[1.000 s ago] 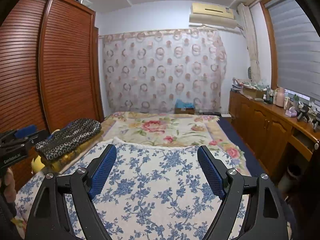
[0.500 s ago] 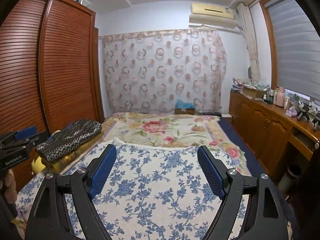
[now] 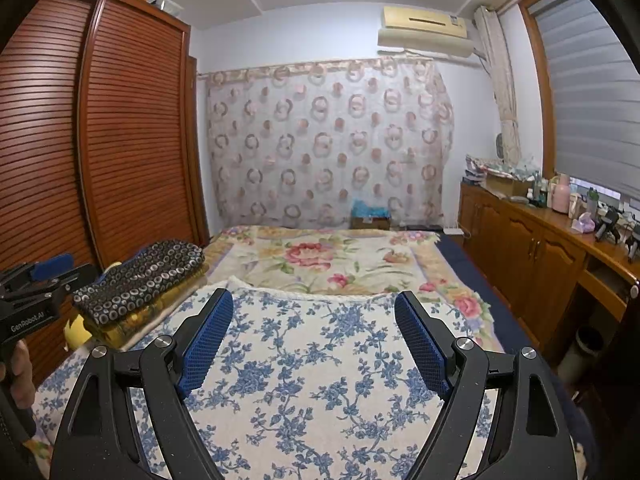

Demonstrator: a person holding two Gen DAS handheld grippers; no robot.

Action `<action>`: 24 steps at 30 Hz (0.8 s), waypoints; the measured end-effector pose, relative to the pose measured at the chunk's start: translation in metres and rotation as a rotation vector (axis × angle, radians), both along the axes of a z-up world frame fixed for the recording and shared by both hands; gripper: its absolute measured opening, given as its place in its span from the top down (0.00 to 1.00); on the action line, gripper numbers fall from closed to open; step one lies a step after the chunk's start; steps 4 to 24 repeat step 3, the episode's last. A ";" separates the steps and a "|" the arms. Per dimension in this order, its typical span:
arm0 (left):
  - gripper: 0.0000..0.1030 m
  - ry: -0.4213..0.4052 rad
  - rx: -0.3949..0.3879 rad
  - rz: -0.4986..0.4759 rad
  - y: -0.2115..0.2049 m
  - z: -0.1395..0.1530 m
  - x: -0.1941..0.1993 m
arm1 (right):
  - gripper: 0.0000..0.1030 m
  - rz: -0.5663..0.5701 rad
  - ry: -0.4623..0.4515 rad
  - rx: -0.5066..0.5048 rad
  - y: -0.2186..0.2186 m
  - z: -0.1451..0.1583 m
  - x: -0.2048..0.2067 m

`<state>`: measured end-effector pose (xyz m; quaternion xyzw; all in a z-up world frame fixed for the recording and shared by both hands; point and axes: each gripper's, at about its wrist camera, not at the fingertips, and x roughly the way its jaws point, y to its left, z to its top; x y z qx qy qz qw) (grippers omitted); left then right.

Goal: Fold small clothes

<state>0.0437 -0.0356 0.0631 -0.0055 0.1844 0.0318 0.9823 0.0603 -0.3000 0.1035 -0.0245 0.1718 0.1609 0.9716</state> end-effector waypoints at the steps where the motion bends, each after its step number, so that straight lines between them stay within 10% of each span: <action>1: 0.46 -0.001 0.000 0.000 0.001 0.000 0.000 | 0.17 0.000 0.000 0.001 0.000 0.000 0.000; 24: 0.46 -0.002 0.000 0.001 0.004 0.000 0.001 | 0.17 -0.001 0.000 0.001 0.000 0.000 0.000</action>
